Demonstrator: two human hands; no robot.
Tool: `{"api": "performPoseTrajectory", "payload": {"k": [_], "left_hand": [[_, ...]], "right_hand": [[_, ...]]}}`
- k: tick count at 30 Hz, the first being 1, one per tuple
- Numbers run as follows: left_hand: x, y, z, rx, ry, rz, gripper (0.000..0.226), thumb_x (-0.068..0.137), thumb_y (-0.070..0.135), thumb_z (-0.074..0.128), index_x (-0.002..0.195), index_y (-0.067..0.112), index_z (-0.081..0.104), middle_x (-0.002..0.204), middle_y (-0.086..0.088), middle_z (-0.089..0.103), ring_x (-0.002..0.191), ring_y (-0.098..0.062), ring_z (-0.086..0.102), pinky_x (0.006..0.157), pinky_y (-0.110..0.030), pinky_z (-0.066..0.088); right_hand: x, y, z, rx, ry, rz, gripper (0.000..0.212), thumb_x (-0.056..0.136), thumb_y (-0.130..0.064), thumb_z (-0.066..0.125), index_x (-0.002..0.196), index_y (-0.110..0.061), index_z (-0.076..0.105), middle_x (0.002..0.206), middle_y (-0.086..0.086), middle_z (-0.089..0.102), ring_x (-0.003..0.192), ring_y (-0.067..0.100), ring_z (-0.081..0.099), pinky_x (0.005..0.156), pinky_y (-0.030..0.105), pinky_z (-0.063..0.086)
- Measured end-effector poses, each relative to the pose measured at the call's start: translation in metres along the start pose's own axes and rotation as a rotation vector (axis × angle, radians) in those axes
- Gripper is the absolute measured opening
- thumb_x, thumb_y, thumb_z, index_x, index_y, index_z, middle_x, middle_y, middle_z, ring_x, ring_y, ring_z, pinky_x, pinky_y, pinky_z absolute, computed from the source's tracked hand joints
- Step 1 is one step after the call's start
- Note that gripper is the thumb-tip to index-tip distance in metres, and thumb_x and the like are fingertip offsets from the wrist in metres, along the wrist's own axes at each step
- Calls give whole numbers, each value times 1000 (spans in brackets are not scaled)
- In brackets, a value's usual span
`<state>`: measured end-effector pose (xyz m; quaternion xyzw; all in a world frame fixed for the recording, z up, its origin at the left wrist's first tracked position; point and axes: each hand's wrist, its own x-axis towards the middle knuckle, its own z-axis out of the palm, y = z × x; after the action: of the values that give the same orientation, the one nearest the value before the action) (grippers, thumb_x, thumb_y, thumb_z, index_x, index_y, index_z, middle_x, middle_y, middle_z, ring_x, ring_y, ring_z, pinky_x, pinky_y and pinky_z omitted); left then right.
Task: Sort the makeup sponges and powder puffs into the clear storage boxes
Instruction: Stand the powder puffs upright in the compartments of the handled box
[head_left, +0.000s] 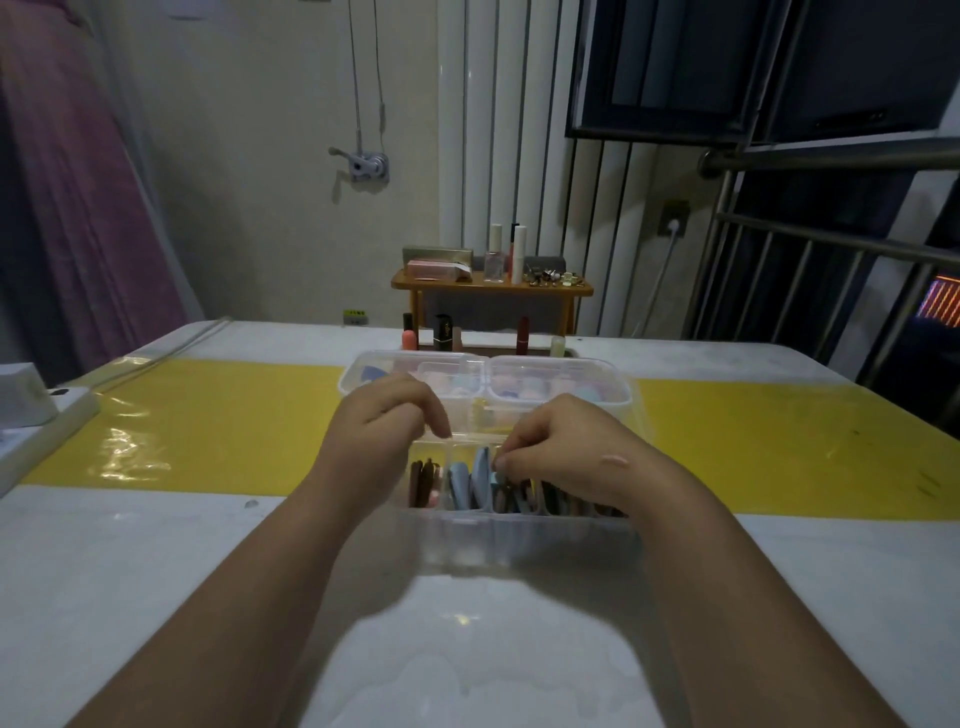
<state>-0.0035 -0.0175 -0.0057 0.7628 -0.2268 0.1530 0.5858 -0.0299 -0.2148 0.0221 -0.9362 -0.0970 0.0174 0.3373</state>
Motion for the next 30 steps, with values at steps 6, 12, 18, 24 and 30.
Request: {"api": "performPoseTrajectory", "payload": {"k": [6, 12, 18, 24, 30], "left_hand": [[3, -3, -4, -59, 185, -89, 29, 64, 14, 40, 50, 20, 65, 82, -20, 59, 77, -23, 54, 67, -36, 42], [5, -8, -3, 30, 256, -217, 24, 68, 19, 45, 59, 21, 67, 66, 5, 61, 69, -12, 55, 67, -41, 48], [6, -23, 1, 240, 271, -385, 9, 83, 11, 55, 87, 19, 59, 86, -1, 63, 80, -25, 60, 72, -43, 51], [8, -21, 7, 163, 230, -491, 17, 91, 10, 55, 106, 17, 51, 87, 1, 56, 80, -26, 59, 77, -46, 54], [6, -23, 5, -13, 222, -499, 26, 86, 1, 63, 98, 21, 51, 97, -9, 63, 84, -32, 61, 77, -51, 54]], "right_hand": [[2, -3, 7, -83, -20, 34, 12, 83, -18, 76, 82, -30, 76, 80, -14, 71, 79, 6, 65, 72, 24, 58], [2, -10, 12, -260, -49, 76, 10, 84, -22, 70, 88, -21, 79, 80, -4, 72, 77, 13, 65, 67, 28, 57], [3, -9, 15, -270, -18, 91, 8, 84, -20, 69, 81, -21, 76, 79, -3, 70, 76, 14, 64, 66, 27, 55], [0, -7, 11, -122, 71, 36, 14, 84, -18, 73, 75, -27, 73, 77, -9, 68, 76, 9, 63, 64, 24, 53], [1, -6, 11, -31, 117, -4, 18, 89, -15, 61, 86, -29, 71, 87, -8, 68, 82, 9, 63, 70, 23, 54]]}}
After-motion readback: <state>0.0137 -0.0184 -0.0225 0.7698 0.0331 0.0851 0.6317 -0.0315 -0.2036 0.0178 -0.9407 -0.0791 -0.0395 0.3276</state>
